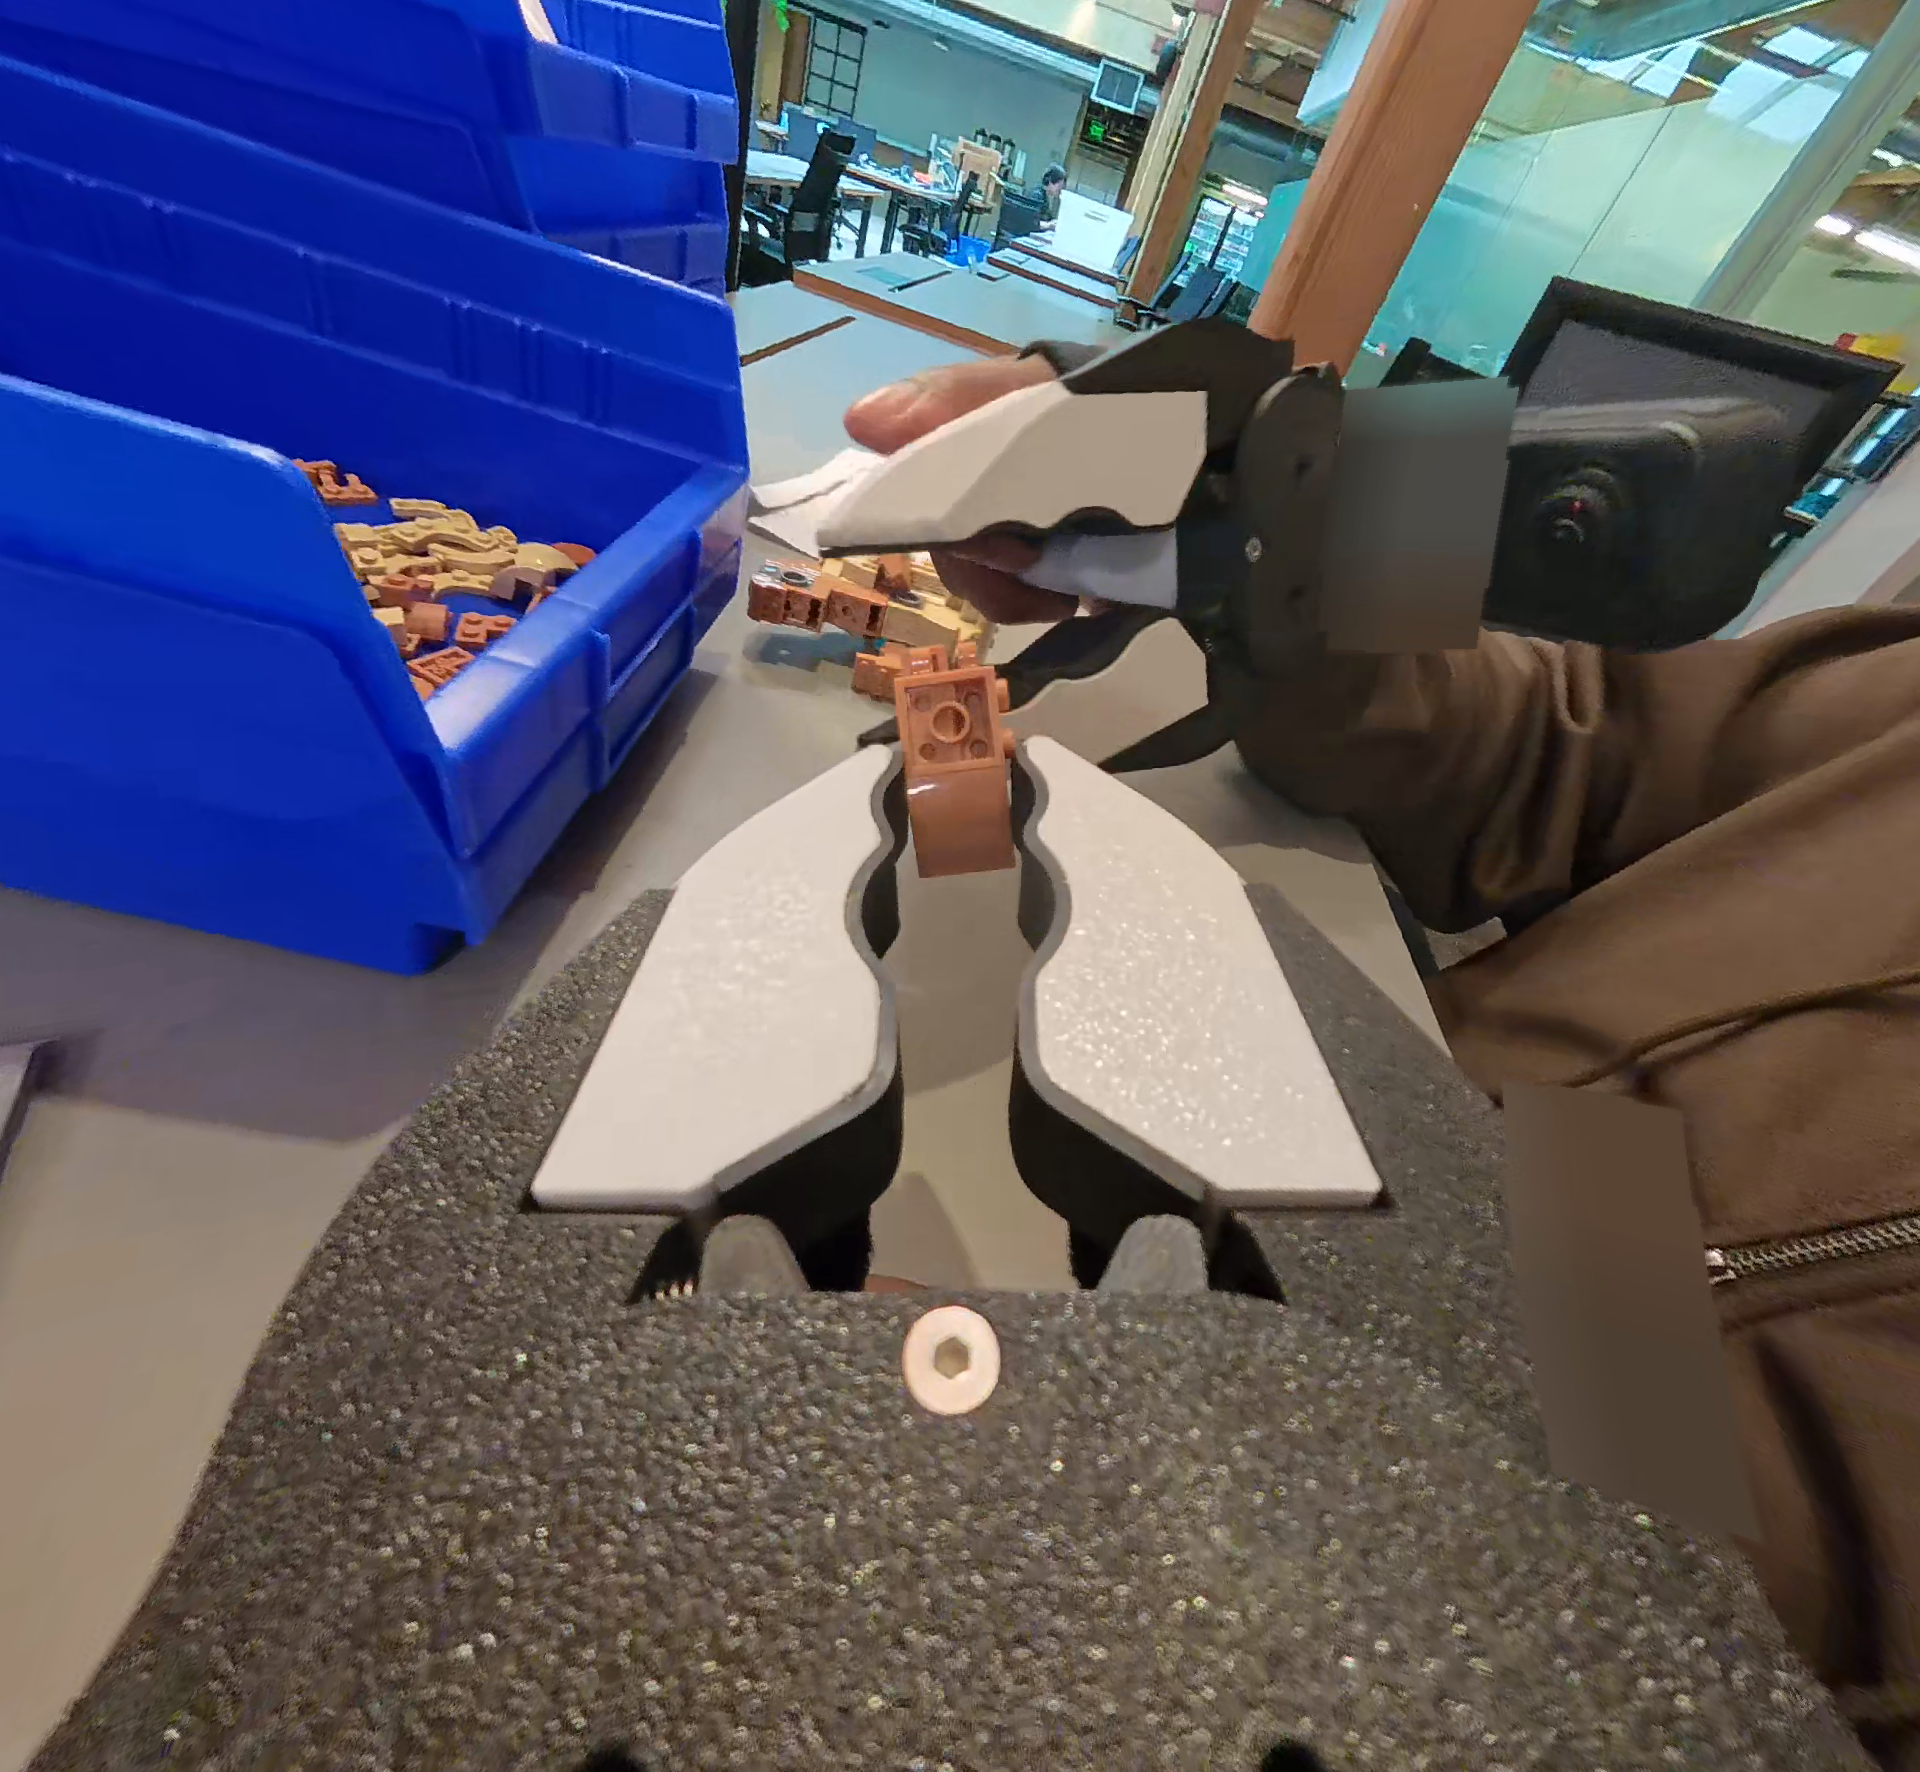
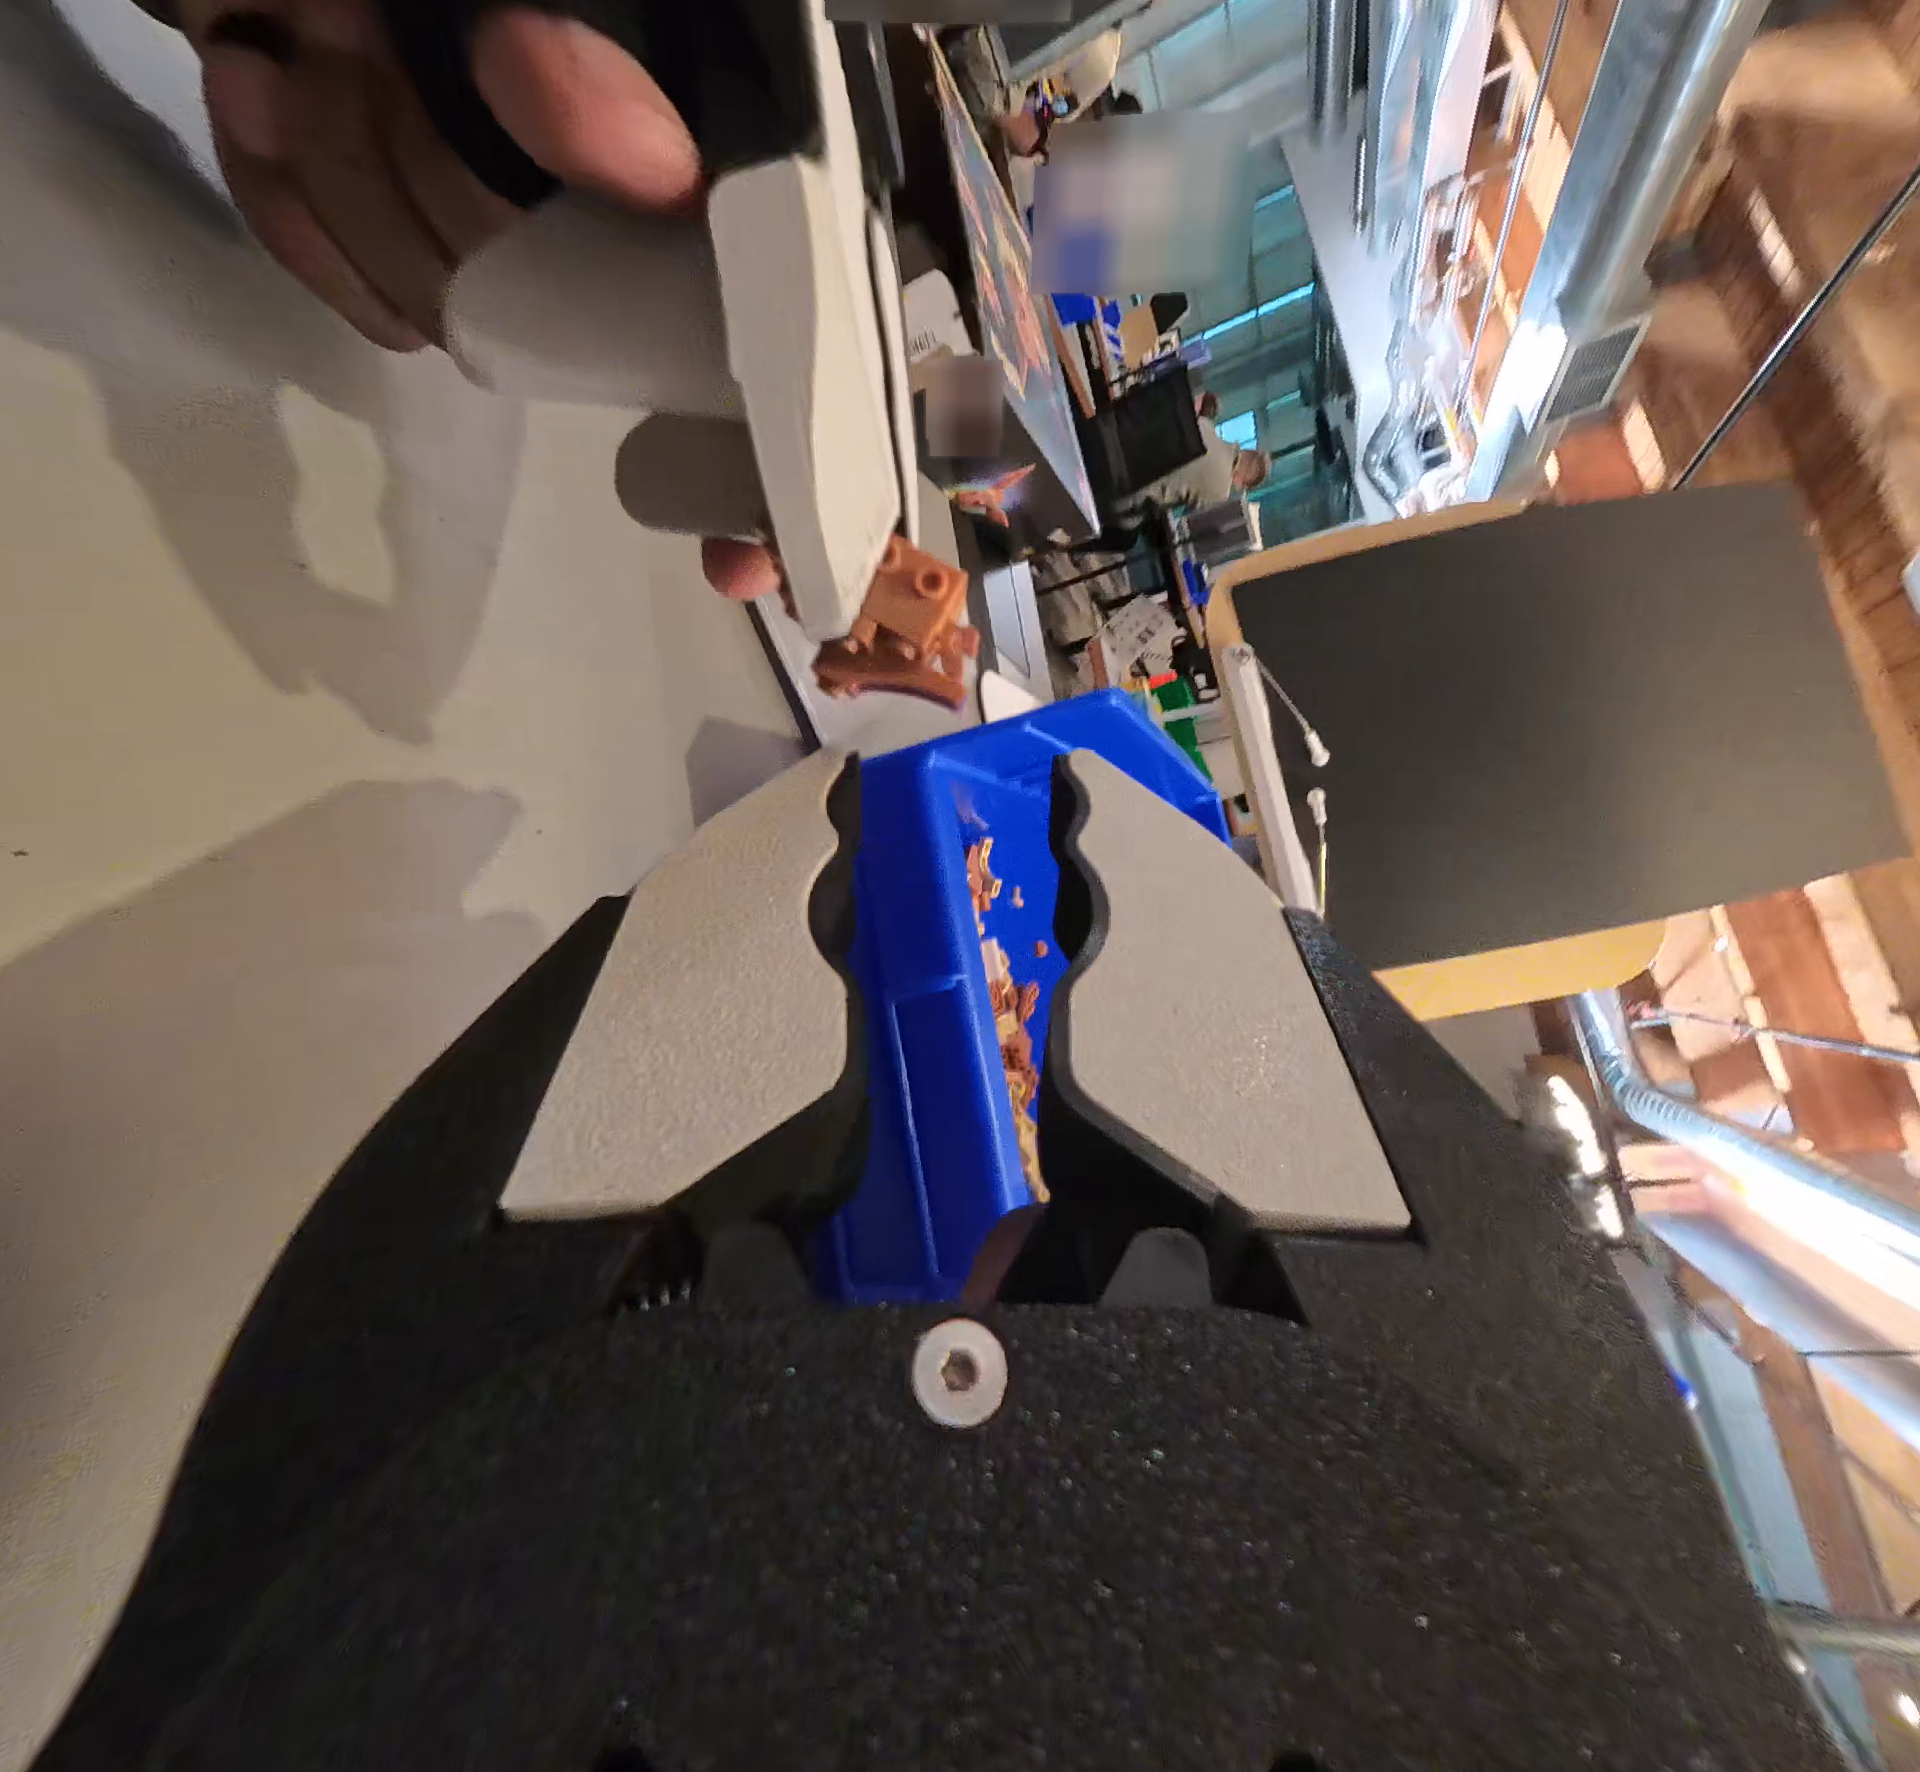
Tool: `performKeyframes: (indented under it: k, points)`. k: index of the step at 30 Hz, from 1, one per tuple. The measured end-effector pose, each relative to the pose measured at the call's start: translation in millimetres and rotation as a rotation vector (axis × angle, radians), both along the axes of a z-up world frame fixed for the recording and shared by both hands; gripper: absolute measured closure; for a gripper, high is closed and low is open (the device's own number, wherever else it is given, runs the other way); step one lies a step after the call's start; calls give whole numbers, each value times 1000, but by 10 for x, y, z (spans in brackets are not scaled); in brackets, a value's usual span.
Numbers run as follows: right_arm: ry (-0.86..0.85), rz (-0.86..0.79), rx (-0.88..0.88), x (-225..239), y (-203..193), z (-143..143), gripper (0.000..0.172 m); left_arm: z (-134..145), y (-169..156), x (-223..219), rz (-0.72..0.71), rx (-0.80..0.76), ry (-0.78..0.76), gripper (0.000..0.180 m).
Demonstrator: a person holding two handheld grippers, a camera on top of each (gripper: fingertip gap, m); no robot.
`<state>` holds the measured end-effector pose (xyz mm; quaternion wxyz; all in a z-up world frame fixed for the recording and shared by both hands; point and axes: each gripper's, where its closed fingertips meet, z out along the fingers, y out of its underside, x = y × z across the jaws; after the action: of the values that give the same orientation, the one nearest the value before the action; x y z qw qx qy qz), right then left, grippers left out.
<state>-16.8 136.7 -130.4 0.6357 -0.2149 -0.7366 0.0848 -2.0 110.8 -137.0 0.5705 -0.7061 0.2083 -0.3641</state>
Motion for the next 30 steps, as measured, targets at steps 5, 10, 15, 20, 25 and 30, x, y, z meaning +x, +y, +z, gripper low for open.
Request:
performKeyframes:
  k: [5, 10, 15, 20, 25, 30]
  points:
    - [-11, 33, 25, -18, -119, -40, 140, -37, -18, 46, -39, -34, -28, 162]
    - [0, 45, 4, -13, -151, -16, 143, 13, -38, 47, -51, -28, -59, 162]
    - [-8, 53, 1, 3, -159, -20, 143, 10, -42, 64, -57, -30, -62, 162]
    - [-15, 51, 46, 7, -160, -33, 141, 10, -30, 62, -47, -27, -61, 162]
    - [-15, 21, 89, -34, -165, -56, 141, 32, -25, 42, -39, -23, -74, 162]
    - [3, -6, 59, -69, -162, -43, 144, 32, -18, 59, -32, -11, -68, 162]
